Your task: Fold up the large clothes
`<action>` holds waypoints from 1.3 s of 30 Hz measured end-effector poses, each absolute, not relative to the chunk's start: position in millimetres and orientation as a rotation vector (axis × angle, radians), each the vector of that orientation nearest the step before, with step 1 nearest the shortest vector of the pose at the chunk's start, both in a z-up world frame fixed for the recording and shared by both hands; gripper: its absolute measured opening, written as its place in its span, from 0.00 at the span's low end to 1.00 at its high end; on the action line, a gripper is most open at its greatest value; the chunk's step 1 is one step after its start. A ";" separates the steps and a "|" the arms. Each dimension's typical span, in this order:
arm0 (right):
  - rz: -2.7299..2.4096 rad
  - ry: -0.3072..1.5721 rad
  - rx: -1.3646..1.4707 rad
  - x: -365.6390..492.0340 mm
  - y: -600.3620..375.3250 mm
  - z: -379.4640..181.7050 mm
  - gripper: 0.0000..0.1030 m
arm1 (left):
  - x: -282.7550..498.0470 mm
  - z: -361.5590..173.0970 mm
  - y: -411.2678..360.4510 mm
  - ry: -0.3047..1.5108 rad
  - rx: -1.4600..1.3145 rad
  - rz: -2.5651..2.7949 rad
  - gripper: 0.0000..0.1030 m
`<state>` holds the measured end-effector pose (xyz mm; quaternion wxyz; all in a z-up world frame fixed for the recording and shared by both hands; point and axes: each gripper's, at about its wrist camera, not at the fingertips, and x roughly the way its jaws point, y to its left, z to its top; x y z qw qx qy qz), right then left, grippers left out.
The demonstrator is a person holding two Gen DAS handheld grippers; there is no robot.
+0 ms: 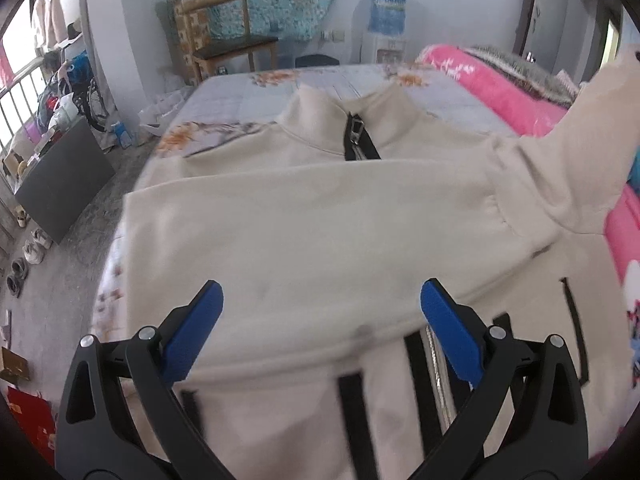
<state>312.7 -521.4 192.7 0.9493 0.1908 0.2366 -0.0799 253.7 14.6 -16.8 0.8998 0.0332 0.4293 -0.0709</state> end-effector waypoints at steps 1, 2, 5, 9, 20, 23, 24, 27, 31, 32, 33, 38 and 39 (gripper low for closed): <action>-0.136 0.472 0.376 309.3 -503.4 199.5 0.08 | 249.1 -13.8 20.6 0.886 0.067 -0.147 0.93; -0.102 0.464 0.359 306.8 -481.4 206.5 0.08 | 244.2 -12.2 27.4 0.885 0.067 -0.147 0.92; -0.041 0.461 0.304 302.5 -432.0 213.4 0.08 | 237.3 -19.1 46.0 0.900 0.100 -0.156 0.75; 0.070 0.494 0.249 305.8 -346.2 203.8 0.08 | 230.3 -34.3 77.3 0.927 0.079 -0.173 0.41; 0.604 0.857 0.077 328.5 -74.0 55.2 0.24 | 196.3 -20.7 129.0 0.899 -0.064 -0.310 0.26; 0.656 0.987 0.002 328.5 -53.8 14.6 0.34 | 199.1 -23.4 137.4 0.921 -0.100 -0.312 0.26; 0.651 0.991 0.002 327.6 -62.4 11.0 0.37 | 201.2 -23.7 140.8 0.926 -0.117 -0.311 0.26; 0.603 0.954 0.032 324.4 -111.1 18.8 0.52 | 215.0 -21.2 146.1 0.930 -0.164 -0.312 0.27; 0.445 0.880 0.071 321.5 -212.1 37.6 0.58 | 251.9 -21.6 145.2 0.967 -0.220 -0.277 0.38; 0.379 0.870 0.073 319.2 -242.1 39.1 0.58 | 263.7 -24.4 143.4 0.983 -0.224 -0.265 0.38; 0.339 0.869 0.072 320.4 -261.1 39.2 0.58 | 280.2 -30.3 140.5 1.013 -0.220 -0.249 0.38; 0.144 0.912 0.179 319.7 -360.2 17.4 0.58 | 315.9 -50.1 129.8 1.060 -0.160 -0.166 0.32; 0.112 0.923 0.221 319.9 -380.7 11.2 0.57 | 316.6 -49.8 125.6 1.051 -0.124 -0.157 0.27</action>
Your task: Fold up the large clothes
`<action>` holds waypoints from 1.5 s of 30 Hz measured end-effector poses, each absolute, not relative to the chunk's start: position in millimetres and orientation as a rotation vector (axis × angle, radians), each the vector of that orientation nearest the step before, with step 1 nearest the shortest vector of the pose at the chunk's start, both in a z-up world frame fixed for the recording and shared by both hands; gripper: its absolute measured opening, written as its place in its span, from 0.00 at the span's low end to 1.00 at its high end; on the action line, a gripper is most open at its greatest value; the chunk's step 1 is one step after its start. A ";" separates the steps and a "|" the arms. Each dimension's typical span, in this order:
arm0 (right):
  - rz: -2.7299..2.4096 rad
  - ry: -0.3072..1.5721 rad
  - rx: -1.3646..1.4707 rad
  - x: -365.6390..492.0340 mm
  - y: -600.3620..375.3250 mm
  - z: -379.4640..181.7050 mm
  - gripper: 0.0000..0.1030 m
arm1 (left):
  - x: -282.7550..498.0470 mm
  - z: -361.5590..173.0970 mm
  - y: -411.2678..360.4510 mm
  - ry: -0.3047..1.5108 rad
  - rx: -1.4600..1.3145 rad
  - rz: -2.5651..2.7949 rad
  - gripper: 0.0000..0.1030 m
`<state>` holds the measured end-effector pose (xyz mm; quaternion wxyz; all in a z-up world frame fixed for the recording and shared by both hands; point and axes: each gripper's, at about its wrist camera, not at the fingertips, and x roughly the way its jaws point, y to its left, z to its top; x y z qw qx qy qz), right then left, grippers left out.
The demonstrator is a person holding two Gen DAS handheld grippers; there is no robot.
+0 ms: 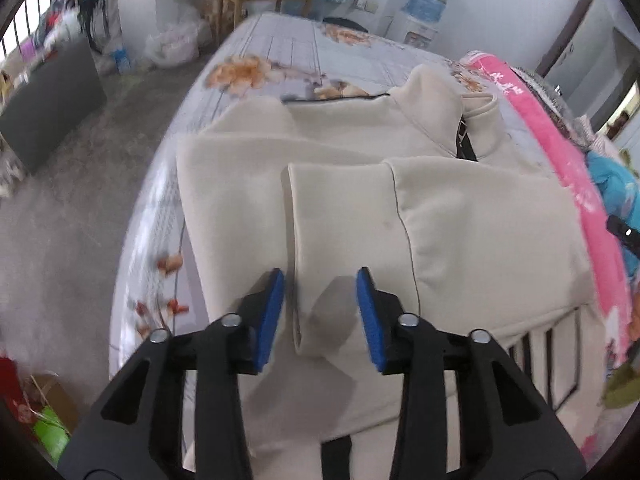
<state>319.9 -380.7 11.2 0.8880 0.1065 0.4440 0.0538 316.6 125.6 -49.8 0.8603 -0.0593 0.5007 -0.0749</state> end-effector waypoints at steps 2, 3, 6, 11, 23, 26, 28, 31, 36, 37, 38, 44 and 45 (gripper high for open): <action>0.088 0.934 0.267 326.3 -403.7 2.2 0.51 | 314.8 -50.6 119.6 1.047 -0.077 -0.143 0.17; 0.078 0.942 0.283 330.6 -408.8 -3.6 0.48 | 312.4 -51.3 116.5 1.038 -0.041 -0.122 0.14; 0.082 0.966 0.331 346.4 -413.0 -19.9 0.39 | 302.8 -47.8 110.3 1.016 0.026 -0.104 0.06; 0.112 0.999 0.358 368.4 -407.4 -39.6 0.23 | 278.8 -31.5 106.1 0.963 0.057 -0.121 0.04; 0.021 0.902 0.364 392.4 -424.4 -34.7 0.05 | 270.6 -39.7 104.6 0.972 0.063 -0.112 0.04; 0.019 0.925 0.346 378.9 -429.1 -28.8 0.06 | 273.4 -44.4 108.1 0.982 0.035 -0.116 0.12; 0.043 0.929 0.297 363.1 -424.4 -17.9 0.10 | 272.1 -41.1 111.8 0.968 0.003 -0.131 0.21; 0.091 0.937 0.163 325.3 -404.2 1.3 0.36 | 264.0 -29.5 114.5 0.913 -0.010 -0.148 0.28; 0.204 1.041 0.018 273.8 -370.4 -4.6 0.36 | 254.3 -25.5 105.0 0.896 0.009 -0.187 0.30; 0.221 1.061 -0.021 267.4 -363.4 -10.5 0.36 | 255.6 -32.1 101.4 0.919 0.025 -0.173 0.30; 0.226 1.074 -0.062 262.7 -357.6 -16.3 0.36 | 257.1 -38.4 98.8 0.944 0.038 -0.157 0.30; 0.020 1.112 -0.155 252.7 -366.6 -39.4 0.39 | 252.2 -43.2 112.1 0.950 -0.029 -0.124 0.32; 0.017 1.102 -0.129 248.4 -367.7 -33.0 0.39 | 245.8 -37.1 115.9 0.941 -0.044 -0.130 0.32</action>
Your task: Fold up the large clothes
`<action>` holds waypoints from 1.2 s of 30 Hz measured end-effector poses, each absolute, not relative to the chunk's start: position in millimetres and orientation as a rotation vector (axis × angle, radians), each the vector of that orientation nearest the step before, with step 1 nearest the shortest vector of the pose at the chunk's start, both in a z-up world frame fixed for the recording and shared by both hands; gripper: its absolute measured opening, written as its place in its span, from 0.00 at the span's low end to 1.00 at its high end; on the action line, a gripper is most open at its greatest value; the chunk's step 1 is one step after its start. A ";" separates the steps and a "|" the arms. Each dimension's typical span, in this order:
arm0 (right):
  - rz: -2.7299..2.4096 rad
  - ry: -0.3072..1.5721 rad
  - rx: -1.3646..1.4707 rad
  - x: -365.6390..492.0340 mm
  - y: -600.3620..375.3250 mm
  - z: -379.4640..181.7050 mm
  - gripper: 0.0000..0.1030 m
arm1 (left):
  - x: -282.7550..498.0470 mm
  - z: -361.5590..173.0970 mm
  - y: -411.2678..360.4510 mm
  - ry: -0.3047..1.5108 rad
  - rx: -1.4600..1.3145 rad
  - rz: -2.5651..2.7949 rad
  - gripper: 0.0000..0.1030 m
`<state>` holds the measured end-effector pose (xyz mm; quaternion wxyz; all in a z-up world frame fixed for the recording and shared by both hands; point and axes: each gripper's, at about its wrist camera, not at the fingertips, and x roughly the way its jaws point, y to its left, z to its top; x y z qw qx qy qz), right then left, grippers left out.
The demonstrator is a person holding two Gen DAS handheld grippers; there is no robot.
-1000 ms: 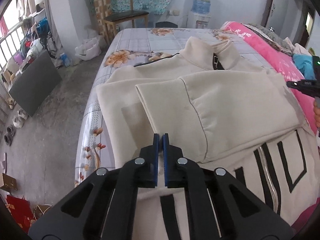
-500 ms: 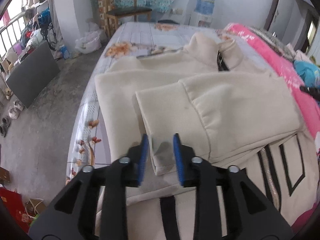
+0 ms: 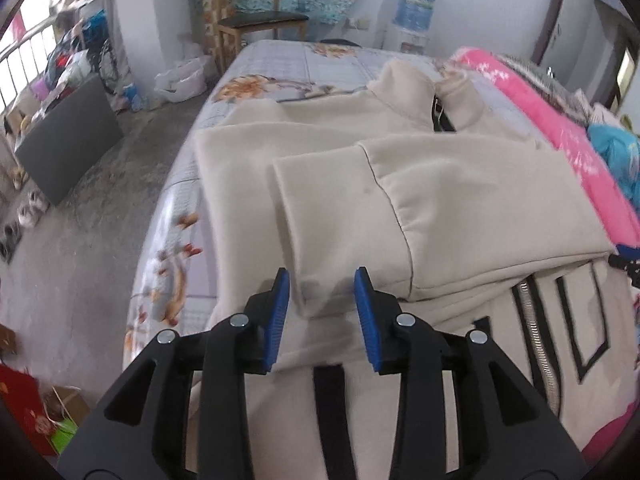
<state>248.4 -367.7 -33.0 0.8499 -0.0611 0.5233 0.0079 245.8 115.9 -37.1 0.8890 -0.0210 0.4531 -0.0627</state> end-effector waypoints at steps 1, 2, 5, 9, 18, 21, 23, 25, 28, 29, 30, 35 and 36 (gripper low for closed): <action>0.029 1.079 -0.105 240.4 -366.5 -23.2 0.39 | 238.4 -30.9 117.7 0.932 -0.044 -0.138 0.32; 0.038 1.059 -0.097 233.8 -364.5 -16.5 0.40 | 231.9 -26.1 118.4 0.923 -0.037 -0.142 0.32; 0.066 1.013 -0.062 201.5 -351.8 3.8 0.46 | 193.0 -9.4 114.2 0.898 -0.001 -0.168 0.40; 0.167 0.982 0.018 152.9 -318.3 4.4 0.62 | 142.6 -12.2 94.7 0.927 0.024 -0.211 0.63; 0.193 0.959 -0.086 87.6 -236.4 -35.4 0.83 | 74.5 -58.3 39.5 0.983 0.137 -0.131 0.83; 0.139 1.002 -0.129 89.1 -230.7 -51.8 0.84 | 72.8 -62.1 39.6 0.956 0.129 -0.076 0.86; 0.118 1.018 -0.117 90.0 -232.7 -58.2 0.89 | 74.3 -63.7 42.4 0.965 0.099 -0.062 0.87; 0.094 1.024 -0.109 88.3 -233.9 -59.1 0.94 | 76.3 -64.6 46.4 0.973 0.071 -0.055 0.87; 0.098 1.030 -0.085 87.4 -237.6 -61.7 0.94 | 74.8 -65.3 49.2 0.977 0.047 -0.051 0.88; 0.098 1.029 -0.085 87.4 -237.7 -62.5 0.94 | 76.0 -66.3 48.0 0.977 0.047 -0.050 0.88; 0.099 1.029 -0.089 87.0 -237.5 -62.6 0.94 | 76.1 -66.7 47.1 0.976 0.048 -0.048 0.88; 0.109 1.046 -0.077 89.2 -239.0 -62.6 0.94 | 75.0 -67.7 47.9 0.979 0.034 -0.049 0.89; 0.113 1.044 -0.077 89.1 -239.5 -62.7 0.94 | 75.2 -68.0 48.5 0.979 0.031 -0.049 0.89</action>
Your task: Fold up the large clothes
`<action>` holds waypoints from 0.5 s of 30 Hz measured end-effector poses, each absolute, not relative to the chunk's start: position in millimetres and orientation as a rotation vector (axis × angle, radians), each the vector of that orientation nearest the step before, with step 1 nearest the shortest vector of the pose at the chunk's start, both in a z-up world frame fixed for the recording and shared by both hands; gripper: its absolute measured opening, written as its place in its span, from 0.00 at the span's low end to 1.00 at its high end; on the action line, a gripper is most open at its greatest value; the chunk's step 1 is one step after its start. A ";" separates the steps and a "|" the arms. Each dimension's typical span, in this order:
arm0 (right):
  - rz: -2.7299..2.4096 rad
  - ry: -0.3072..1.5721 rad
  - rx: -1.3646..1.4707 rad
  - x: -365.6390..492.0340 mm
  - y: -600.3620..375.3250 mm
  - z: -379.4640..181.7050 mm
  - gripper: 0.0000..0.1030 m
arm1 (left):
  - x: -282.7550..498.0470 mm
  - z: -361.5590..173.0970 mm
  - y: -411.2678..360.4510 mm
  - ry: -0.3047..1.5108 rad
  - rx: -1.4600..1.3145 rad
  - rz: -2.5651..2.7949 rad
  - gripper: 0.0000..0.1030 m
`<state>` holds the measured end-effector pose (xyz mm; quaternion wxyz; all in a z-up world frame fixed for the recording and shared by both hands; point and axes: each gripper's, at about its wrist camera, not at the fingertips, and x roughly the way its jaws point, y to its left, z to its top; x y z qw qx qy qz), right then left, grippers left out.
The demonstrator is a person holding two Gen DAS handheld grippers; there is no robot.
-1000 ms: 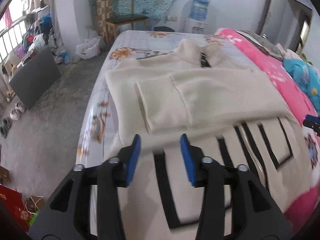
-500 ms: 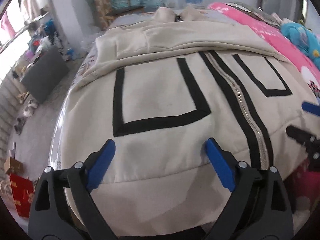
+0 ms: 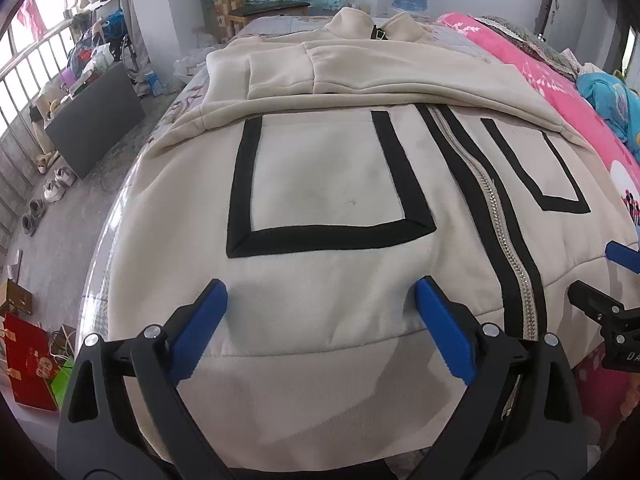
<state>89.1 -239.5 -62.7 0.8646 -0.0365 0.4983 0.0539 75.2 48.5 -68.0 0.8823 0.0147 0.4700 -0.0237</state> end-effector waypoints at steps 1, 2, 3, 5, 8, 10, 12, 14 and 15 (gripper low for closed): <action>0.118 1.042 -0.074 89.0 -240.3 -63.0 0.94 | 75.1 -68.1 48.4 0.978 0.031 -0.049 0.89; 0.121 1.039 -0.072 88.8 -240.5 -63.1 0.94 | 75.2 -68.1 48.7 0.977 0.032 -0.048 0.89; 0.124 1.036 -0.074 88.6 -240.8 -63.4 0.94 | 75.1 -68.3 48.6 0.976 0.032 -0.049 0.90; 0.128 1.036 -0.080 88.4 -240.5 -63.3 0.94 | 75.3 -68.8 48.9 0.975 0.031 -0.050 0.90; 0.114 1.052 -0.089 89.9 -237.9 -61.5 0.94 | 75.0 -68.9 49.2 0.973 0.031 -0.049 0.90; 0.106 1.052 -0.090 90.4 -235.2 -57.6 0.94 | 75.0 -68.9 49.2 0.973 0.031 -0.050 0.90; 0.113 1.028 -0.088 90.3 -231.7 -51.6 0.94 | 74.9 -69.0 48.9 0.974 0.030 -0.050 0.90; 0.113 1.004 -0.102 91.1 -227.1 -46.3 0.94 | 74.7 -69.2 48.5 0.973 0.031 -0.048 0.90; 0.115 0.999 -0.108 92.4 -225.3 -45.1 0.94 | 74.8 -68.9 49.0 0.973 0.031 -0.048 0.90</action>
